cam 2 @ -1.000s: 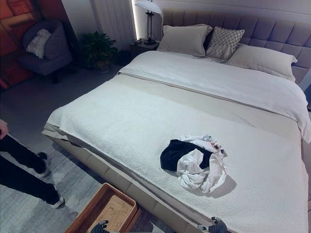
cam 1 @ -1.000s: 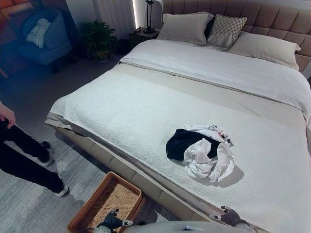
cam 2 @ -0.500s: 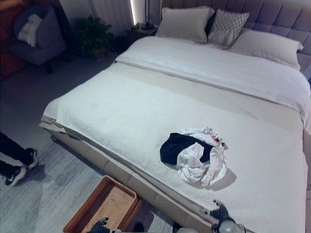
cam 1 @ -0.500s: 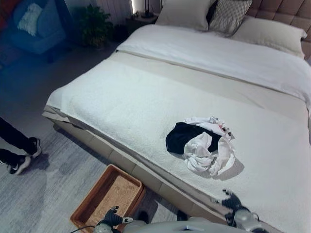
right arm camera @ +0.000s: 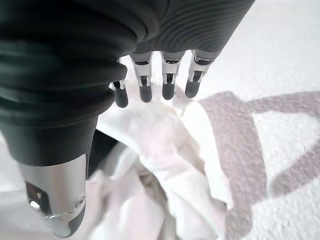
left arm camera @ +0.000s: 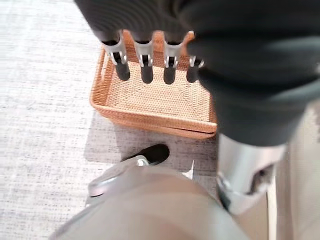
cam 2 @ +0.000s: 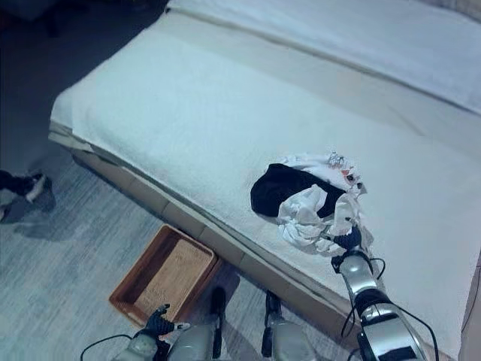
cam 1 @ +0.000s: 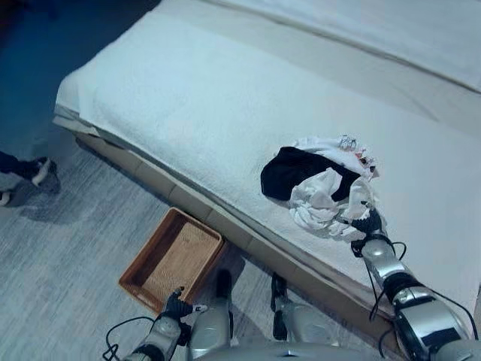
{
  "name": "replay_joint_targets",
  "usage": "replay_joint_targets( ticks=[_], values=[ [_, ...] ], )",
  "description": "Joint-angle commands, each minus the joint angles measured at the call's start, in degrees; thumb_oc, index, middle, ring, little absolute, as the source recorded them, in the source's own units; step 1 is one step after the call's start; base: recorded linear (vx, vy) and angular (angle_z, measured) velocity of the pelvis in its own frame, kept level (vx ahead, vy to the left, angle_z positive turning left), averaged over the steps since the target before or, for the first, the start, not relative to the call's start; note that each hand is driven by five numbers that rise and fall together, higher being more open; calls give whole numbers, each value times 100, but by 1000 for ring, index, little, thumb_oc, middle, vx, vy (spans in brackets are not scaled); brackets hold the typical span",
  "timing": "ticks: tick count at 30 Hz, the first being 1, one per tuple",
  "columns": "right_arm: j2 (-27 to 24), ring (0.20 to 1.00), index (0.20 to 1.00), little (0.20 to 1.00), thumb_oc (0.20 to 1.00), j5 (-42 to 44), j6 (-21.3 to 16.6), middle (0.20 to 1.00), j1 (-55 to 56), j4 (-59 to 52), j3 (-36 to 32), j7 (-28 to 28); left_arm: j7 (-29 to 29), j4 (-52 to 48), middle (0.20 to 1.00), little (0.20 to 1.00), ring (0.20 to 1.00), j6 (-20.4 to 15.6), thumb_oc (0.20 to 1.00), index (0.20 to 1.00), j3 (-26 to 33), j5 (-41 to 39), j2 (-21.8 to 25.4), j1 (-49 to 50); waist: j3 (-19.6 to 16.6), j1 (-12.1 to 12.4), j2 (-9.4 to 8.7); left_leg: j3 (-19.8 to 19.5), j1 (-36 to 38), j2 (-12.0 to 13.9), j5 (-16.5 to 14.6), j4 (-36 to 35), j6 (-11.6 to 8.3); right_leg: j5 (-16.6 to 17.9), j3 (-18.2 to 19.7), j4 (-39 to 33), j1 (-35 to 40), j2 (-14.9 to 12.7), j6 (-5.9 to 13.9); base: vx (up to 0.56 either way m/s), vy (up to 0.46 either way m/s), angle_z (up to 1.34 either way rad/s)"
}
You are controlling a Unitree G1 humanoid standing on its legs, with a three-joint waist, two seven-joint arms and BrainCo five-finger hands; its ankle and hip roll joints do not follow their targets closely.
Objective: Pick up clothes into the bucket
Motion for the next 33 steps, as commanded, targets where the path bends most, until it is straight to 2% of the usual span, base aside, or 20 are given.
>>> replay_joint_targets(
  ticks=[1, 7, 11, 12, 17, 18, 19, 21, 22, 27, 28, 33],
  values=[
    [-16, 1000, 1000, 1000, 1000, 142, 65, 1000, -304, 244, 317, -199, 196, 79, 1000, 1000, 1000, -28, 1000, 1000, -295, -224, 24, -116, 28, 60, -367, -49, -303, -283, 196, -20, 303, 64, 193, 527, -390, -389, 393, -80, -8, 5],
    [97, 1000, 1000, 1000, 1000, 416, 474, 1000, -1311, 1282, 476, -50, 369, 3, 1000, 1000, 1000, 71, 1000, 1000, -510, -392, -15, -515, 460, 131, -369, -58, -954, -285, 347, 60, 267, 307, 194, 412, -930, -362, 403, -67, -12, 8],
    [211, 1000, 1000, 1000, 1000, 784, 456, 1000, -1651, 1274, 357, -232, 490, -143, 1000, 1000, 1000, 50, 1000, 1000, -547, -604, -86, -615, 722, 125, -340, -34, -1204, -298, 362, 169, 272, 346, 222, 459, -1171, -361, 394, -68, 17, -3],
    [237, 1000, 1000, 1000, 1000, 831, 455, 1000, -1860, 1165, 441, -307, 605, -265, 1000, 1000, 1000, -2, 1000, 1000, -483, -856, -148, -674, 930, 123, -344, -8, -1428, -326, 366, 300, 272, 360, 242, 541, -1403, -358, 387, -86, 25, -4],
    [235, 1000, 1000, 1000, 1000, 810, 462, 1000, -2096, 993, 555, -392, 737, -394, 1000, 1000, 1000, -20, 1000, 1000, -478, -1033, -203, -802, 1108, 115, -347, 18, -1822, -356, 324, 536, 284, 276, 263, 833, -1836, -369, 351, -58, 14, -3],
    [182, 884, 884, 884, 884, 827, 425, 884, -2197, 853, 616, -454, 807, -443, 1000, 1000, 1000, -41, 1000, 1000, -497, -1116, -244, -873, 1108, 104, -301, 32, -2091, -402, 342, 631, 297, 157, 240, 1098, -2162, -414, 324, -29, 36, -4],
    [150, 642, 642, 642, 642, 830, 411, 642, -2251, 787, 643, -469, 843, -461, 1000, 1000, 1000, -46, 1000, 1000, -505, -1138, -249, -891, 1108, 105, -279, 22, -2223, -412, 313, 708, 309, 66, 245, 1294, -2341, -432, 311, -50, 58, -3],
    [79, 278, 278, 278, 278, 850, 368, 278, -2338, 654, 670, -554, 903, -521, 1000, 1000, 1000, -68, 1000, 1000, -545, -1187, -245, -969, 1108, 96, -215, 1, -2493, -499, 290, 883, 328, -103, 225, 1725, -2711, -515, 293, -41, 44, 5],
    [44, 200, 200, 200, 200, 824, 349, 200, -2368, 582, 703, -576, 939, -571, 1000, 1000, 1000, -85, 1000, 1000, -566, -1185, -243, -984, 1108, 94, -194, -12, -2611, -534, 276, 961, 332, -152, 222, 1871, -2844, -560, 286, -42, 20, 15],
    [-75, 200, 200, 200, 200, 739, 243, 200, -2392, 114, 711, -758, 1066, -934, 1000, 1000, 1000, -199, 1000, 1000, -582, -1296, -215, -944, 1108, 85, -149, -72, -2923, -661, 195, 1299, 342, -285, 189, 2287, -3135, -704, 281, -33, 1, 16],
    [-154, 200, 200, 200, 200, 708, 164, 200, -2353, -282, 691, -862, 1113, -1094, 1000, 1000, 1000, -254, 1000, 1000, -572, -1335, -174, -886, 1108, 63, -166, -77, -2997, -680, 164, 1407, 341, -286, 196, 2376, -3187, -720, 286, -27, -6, 12],
    [-470, 200, 200, 200, 200, 622, -99, 200, -2333, -1342, 548, -1240, 1121, -1231, 1000, 1000, 1000, -284, 1000, 1000, -532, -1316, -77, -759, 1108, 15, -239, -85, -2869, -616, 198, 1281, 307, -246, 198, 2239, -3085, -684, 305, -12, -6, 3]
  ],
)
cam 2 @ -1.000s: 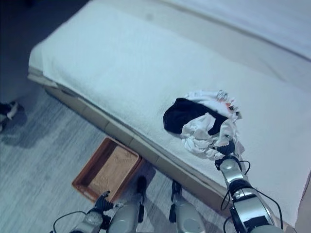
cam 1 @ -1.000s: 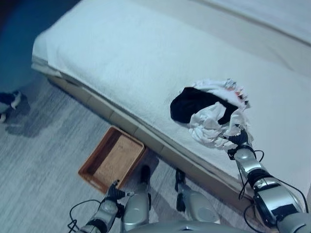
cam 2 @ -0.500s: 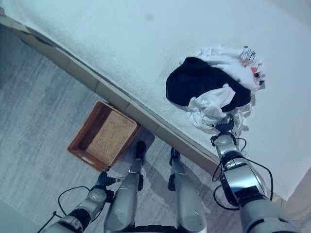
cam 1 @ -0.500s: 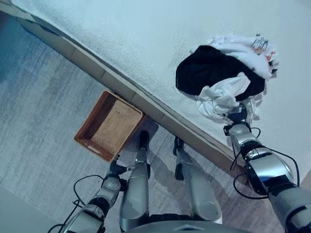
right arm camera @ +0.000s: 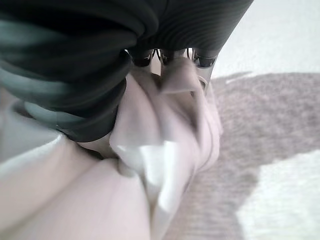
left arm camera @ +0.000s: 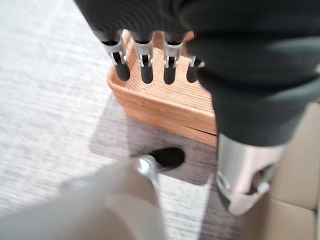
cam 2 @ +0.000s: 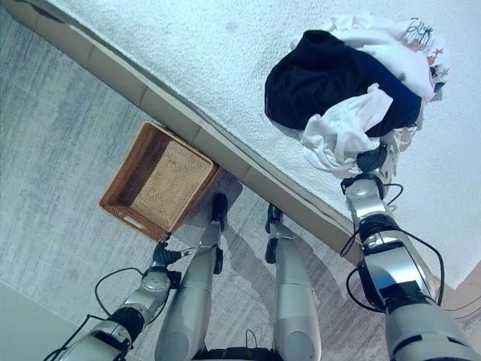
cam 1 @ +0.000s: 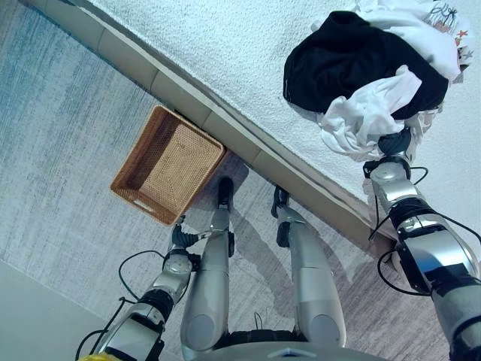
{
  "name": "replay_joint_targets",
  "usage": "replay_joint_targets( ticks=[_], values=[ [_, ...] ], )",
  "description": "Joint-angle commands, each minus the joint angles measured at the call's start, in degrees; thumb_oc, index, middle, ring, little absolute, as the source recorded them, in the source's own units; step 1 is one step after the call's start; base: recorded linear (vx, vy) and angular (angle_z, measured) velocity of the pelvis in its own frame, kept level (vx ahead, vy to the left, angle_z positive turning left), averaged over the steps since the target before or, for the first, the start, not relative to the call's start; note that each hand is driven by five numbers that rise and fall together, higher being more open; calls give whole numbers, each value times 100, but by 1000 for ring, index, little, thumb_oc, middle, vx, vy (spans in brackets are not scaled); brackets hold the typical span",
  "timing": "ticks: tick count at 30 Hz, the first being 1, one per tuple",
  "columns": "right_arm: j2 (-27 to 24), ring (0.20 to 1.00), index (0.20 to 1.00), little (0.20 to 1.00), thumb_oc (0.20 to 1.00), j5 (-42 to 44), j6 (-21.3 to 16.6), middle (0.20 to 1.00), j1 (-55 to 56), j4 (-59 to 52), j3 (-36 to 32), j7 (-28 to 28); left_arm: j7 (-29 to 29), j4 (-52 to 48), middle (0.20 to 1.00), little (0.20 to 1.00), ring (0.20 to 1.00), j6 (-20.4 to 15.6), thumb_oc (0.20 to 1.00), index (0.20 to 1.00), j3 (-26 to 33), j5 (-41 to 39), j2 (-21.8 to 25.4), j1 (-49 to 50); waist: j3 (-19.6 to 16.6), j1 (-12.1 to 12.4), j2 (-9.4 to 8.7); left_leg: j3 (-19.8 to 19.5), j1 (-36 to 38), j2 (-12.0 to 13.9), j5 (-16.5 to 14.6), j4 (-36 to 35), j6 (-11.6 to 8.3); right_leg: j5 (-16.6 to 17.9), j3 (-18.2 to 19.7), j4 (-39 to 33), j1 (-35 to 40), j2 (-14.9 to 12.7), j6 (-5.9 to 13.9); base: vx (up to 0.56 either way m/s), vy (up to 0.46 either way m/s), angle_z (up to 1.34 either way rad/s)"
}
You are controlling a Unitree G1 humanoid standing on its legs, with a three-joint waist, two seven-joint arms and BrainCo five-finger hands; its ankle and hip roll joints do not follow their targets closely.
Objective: Pick up clothes into the bucket
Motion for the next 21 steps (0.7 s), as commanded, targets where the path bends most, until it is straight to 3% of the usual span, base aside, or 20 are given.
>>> replay_joint_targets(
  ticks=[1, 9, 15, 21],
  values=[
    [32, 200, 200, 200, 200, -167, -482, 200, -182, -940, 196, -165, 85, -45, 1000, 1000, 1000, -56, 1000, 1000, -160, -141, -141, 455, 10, 29, -123, 122, -138, -217, -94, 374, 173, 272, 253, -300, 306, -114, 375, -16, -12, -4],
    [-435, 200, 200, 200, 200, -163, -817, 200, 219, -2504, -361, -440, 1, -73, 1000, 1000, 1000, -44, 1000, 1000, -57, -45, -161, 424, 10, -68, -246, 144, 346, -151, -155, 261, 160, 234, 281, -371, 727, -104, 398, 0, 0, -3],
    [-469, 200, 200, 200, 200, -254, -1028, 200, 1038, -3824, -972, -399, -75, -322, 1000, 1000, 1000, -21, 1000, 1000, 152, 112, -87, 485, 10, -110, -350, 177, 976, -90, -154, 53, 165, 324, 255, -669, 1388, -109, 444, 7, 2, -2],
    [-449, 200, 200, 200, 200, -349, -1101, 200, 1923, -4742, -1416, -42, -279, -918, 1000, 1000, 1000, -45, 1000, 1000, 324, 307, 149, 760, -351, -103, -418, 209, 1630, -60, -224, -185, 177, 374, 246, -1015, 2115, -121, 505, 78, 12, 0]
  ],
)
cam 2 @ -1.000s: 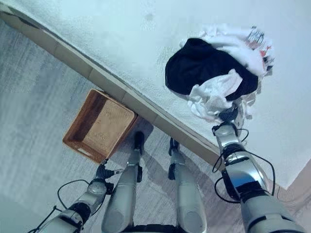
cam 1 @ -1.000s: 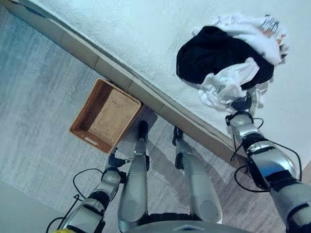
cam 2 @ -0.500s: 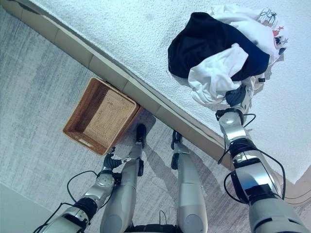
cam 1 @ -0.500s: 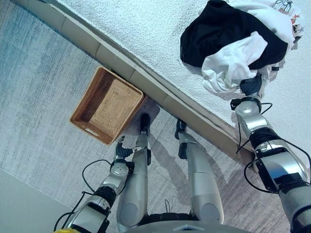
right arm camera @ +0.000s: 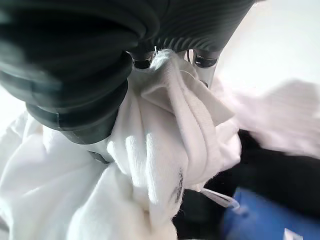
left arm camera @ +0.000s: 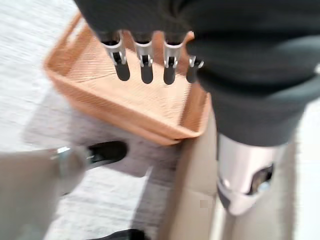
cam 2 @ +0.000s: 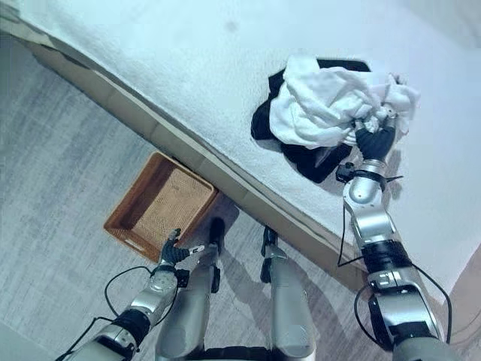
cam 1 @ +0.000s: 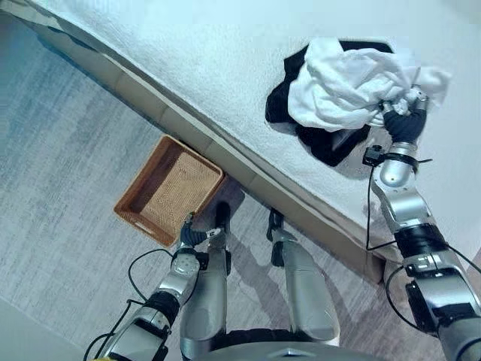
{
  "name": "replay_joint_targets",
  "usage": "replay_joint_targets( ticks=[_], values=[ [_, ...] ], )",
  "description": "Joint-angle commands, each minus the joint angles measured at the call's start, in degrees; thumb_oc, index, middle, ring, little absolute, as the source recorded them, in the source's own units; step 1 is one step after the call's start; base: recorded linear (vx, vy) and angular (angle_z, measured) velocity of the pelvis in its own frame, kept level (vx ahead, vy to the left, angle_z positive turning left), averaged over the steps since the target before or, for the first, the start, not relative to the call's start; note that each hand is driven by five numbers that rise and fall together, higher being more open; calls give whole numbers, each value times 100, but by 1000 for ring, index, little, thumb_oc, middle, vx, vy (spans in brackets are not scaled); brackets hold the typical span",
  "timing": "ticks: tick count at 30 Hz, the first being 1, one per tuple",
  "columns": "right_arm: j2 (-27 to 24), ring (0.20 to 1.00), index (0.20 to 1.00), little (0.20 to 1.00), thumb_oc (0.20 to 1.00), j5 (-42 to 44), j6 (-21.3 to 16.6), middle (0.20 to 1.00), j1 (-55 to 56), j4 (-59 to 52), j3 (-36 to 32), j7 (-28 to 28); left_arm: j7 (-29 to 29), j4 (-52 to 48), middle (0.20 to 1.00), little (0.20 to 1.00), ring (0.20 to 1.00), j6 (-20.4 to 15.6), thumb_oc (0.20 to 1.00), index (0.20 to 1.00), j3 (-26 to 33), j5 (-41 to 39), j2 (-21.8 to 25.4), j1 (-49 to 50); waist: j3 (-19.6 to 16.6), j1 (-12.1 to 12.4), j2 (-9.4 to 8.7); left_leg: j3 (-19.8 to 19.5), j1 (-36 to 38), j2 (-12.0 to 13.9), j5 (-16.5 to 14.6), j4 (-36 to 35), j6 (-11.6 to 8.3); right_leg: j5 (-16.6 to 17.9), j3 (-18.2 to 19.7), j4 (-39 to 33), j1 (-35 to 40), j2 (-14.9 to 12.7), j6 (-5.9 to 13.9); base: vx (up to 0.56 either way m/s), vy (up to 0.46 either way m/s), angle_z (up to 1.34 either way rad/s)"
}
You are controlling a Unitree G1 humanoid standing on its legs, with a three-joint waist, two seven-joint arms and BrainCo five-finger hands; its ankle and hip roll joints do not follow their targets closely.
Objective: Pick up clothes into the bucket
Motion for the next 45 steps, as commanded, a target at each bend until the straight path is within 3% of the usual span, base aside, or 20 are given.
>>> replay_joint_targets(
  ticks=[1, 10, 18, 27, 38, 45],
  values=[
    [-375, 200, 200, 200, 200, -225, -407, 200, 184, -660, -329, 157, -116, -397, 1000, 1000, 1000, -87, 1000, 1000, 284, 190, 142, 460, -506, -101, -197, 123, -132, -159, -212, 304, 94, 259, 177, -263, 299, -223, 430, 90, 19, -1],
    [-421, 200, 200, 200, 200, -307, -300, 200, 547, -942, -706, 376, -408, -1393, 1000, 1000, 1000, -189, 1000, 1000, 563, 46, 388, 763, -1208, -90, -291, 260, 588, -141, -401, 119, 146, 311, 275, -726, 1108, -165, 512, 93, 28, -7],
    [-504, 200, 200, 200, 200, -187, -335, 200, 550, -1438, -873, 691, -1018, -2649, 1000, 1000, 1000, -202, 1000, 1000, 497, -269, 655, 897, -1963, -166, -311, 412, 1278, -113, -482, -286, 187, 256, 356, -963, 1654, -92, 543, 95, 36, -11],
    [-647, 200, 200, 200, 200, -50, -307, 200, 483, -1768, -644, 1215, -1400, -3813, 1000, 1000, 1000, -223, 1000, 1000, 388, -300, 988, 759, -2413, -226, -291, 554, 1752, -96, -660, -403, 236, 164, 481, -1056, 2050, -97, 575, 94, 26, -9],
    [-942, 200, 200, 200, 200, 287, -149, 200, 631, -2326, 366, 2704, -1599, -4260, 1000, 1000, 1000, -110, 1000, 1000, 60, -86, 1129, -11, -2706, -270, -307, 650, 2064, -57, -696, -531, 218, 170, 532, -1206, 2336, -103, 601, 40, 2, -6],
    [-1173, 200, 200, 200, 200, 786, -14, 200, 584, -2710, 1297, 3655, -1899, -4422, 1000, 1000, 1000, -43, 1000, 1000, -451, -742, 1117, -516, -2756, -260, -309, 667, 2130, -38, -674, -556, 194, 218, 518, -1300, 2426, -103, 610, -4, -2, 1]
  ],
)
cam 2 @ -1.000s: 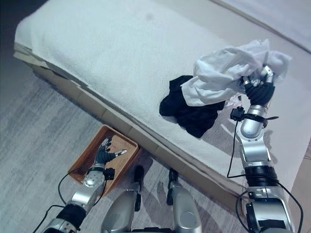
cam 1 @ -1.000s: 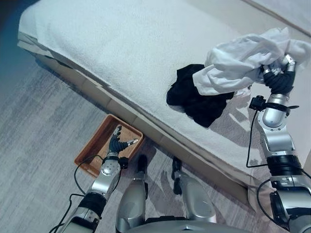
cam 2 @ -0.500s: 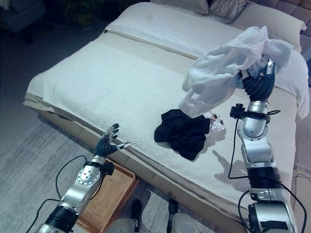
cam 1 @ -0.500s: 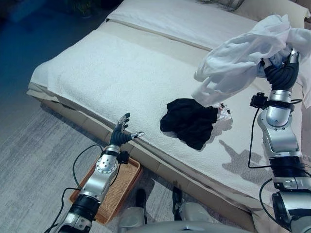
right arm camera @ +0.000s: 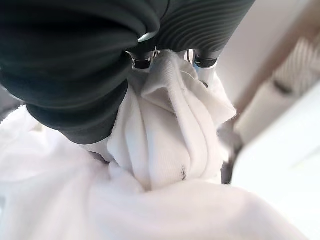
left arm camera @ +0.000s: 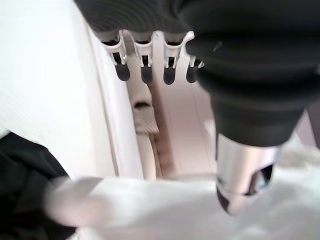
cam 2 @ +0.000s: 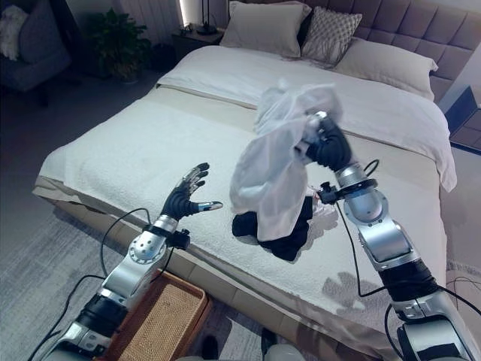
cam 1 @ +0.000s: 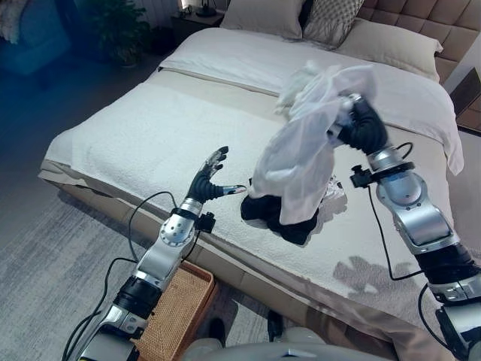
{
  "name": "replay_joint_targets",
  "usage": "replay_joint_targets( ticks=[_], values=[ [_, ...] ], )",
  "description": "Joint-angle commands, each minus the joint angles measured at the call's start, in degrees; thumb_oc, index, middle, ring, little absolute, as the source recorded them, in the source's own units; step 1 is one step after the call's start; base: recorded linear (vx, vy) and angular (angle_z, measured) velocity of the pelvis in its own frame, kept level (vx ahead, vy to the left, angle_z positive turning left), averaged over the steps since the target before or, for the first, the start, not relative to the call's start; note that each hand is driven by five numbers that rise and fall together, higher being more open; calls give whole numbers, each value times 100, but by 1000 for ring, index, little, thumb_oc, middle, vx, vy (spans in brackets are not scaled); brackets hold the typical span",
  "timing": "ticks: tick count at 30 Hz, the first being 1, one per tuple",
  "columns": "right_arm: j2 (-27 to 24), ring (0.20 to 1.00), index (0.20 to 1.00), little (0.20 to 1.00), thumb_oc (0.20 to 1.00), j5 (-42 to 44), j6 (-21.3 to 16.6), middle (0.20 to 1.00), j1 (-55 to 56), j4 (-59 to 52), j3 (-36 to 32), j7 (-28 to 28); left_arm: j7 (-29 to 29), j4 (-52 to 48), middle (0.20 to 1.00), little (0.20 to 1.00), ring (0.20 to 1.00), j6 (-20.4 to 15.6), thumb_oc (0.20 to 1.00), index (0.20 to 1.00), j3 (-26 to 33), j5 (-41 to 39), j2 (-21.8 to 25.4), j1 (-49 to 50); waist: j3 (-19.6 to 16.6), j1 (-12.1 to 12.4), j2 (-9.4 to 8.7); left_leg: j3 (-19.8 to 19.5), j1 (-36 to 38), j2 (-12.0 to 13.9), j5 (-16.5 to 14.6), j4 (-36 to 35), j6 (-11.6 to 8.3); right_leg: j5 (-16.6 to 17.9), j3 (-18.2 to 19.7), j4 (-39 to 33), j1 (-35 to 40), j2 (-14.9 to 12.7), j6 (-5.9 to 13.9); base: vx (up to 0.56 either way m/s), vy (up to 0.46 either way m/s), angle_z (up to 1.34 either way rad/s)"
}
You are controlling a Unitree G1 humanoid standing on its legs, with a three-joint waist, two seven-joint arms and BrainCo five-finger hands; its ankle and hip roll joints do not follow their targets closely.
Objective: Pick up clothes into the bucket
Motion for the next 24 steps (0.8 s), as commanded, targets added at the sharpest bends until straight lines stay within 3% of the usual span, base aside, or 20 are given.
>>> replay_joint_targets(
  ticks=[1, 6, 12, 17, 22, 24],
  values=[
    [-119, 200, 200, 200, 200, 495, -131, 200, -120, -545, 161, 434, -222, -196, 1000, 1000, 1000, -147, 1000, 1000, -222, -622, 100, -281, -495, 38, -247, 43, -270, -153, -428, 376, 107, -254, 37, 507, -124, -324, 406, 0, 0, 0],
    [-519, 200, 200, 200, 200, 828, -31, 200, -360, -833, 710, 846, -601, -461, 1000, 1000, 1000, -50, 1000, 1000, -744, -1093, 367, -552, -495, 38, -233, 16, -238, -148, -404, 362, 92, -235, 11, 479, -54, -338, 407, 0, 0, 0],
    [-880, 200, 200, 200, 200, 1328, -21, 200, -635, -1011, 1237, 1051, -1056, -656, 1000, 1000, 1000, 141, 1000, 1000, -1606, -2429, 743, -953, -543, 0, -189, -13, -194, -153, -385, 356, 59, -231, -59, 464, 16, -351, 412, 7, -3, 2],
    [-876, 200, 200, 200, 200, 1789, -21, 200, -837, -1149, 1619, 1089, -1168, -726, 1000, 1000, 1000, 282, 1000, 1000, -2243, -3041, 1148, -1455, -532, -10, -167, -58, -183, -150, -370, 365, 41, -227, -107, 471, 24, -354, 411, -1, -20, 4],
    [-786, 200, 200, 200, 200, 1914, -41, 200, -952, -1205, 1754, 1040, -1284, -703, 1000, 1000, 1000, 392, 1000, 1000, -2483, -3691, 1202, -1533, -535, -21, -148, -63, -171, -155, -374, 370, 40, -229, -112, 472, 39, -352, 412, 1, -3, 1],
    [-770, 200, 200, 200, 200, 1987, -71, 200, -976, -1202, 1807, 1026, -1401, -719, 915, 915, 915, 492, 915, 915, -2642, -4075, 1276, -1571, -548, -40, -136, -54, -170, -149, -375, 373, 30, -228, -116, 463, 43, -348, 413, 0, 0, 0]
  ],
)
